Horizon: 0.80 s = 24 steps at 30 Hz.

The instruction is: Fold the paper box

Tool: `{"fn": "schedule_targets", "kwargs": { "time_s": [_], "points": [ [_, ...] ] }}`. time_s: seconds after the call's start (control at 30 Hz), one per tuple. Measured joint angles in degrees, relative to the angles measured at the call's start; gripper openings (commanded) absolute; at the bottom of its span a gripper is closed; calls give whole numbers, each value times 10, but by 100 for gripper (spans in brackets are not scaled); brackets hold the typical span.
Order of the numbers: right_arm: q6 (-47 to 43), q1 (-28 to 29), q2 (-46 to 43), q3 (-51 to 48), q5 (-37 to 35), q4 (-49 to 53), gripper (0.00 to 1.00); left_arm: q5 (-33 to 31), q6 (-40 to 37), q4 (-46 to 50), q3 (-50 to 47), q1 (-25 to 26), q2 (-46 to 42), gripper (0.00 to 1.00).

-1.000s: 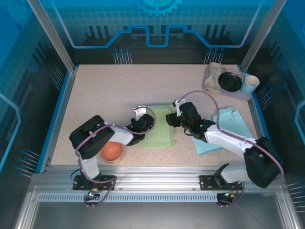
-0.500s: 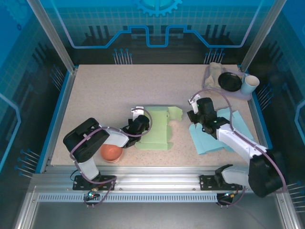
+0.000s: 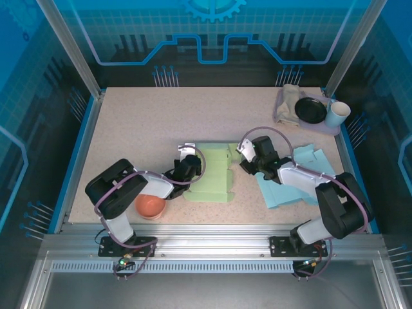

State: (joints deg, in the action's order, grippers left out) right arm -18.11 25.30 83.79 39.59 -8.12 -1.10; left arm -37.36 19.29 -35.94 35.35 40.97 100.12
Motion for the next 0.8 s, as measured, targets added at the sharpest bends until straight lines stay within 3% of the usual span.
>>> {"fn": "schedule_targets", "kwargs": {
  "time_s": [0.8],
  "points": [
    [-40, 17, -38, -30, 70, -59, 47, 20, -2, 8, 1, 0, -3, 2]
  ]
}}
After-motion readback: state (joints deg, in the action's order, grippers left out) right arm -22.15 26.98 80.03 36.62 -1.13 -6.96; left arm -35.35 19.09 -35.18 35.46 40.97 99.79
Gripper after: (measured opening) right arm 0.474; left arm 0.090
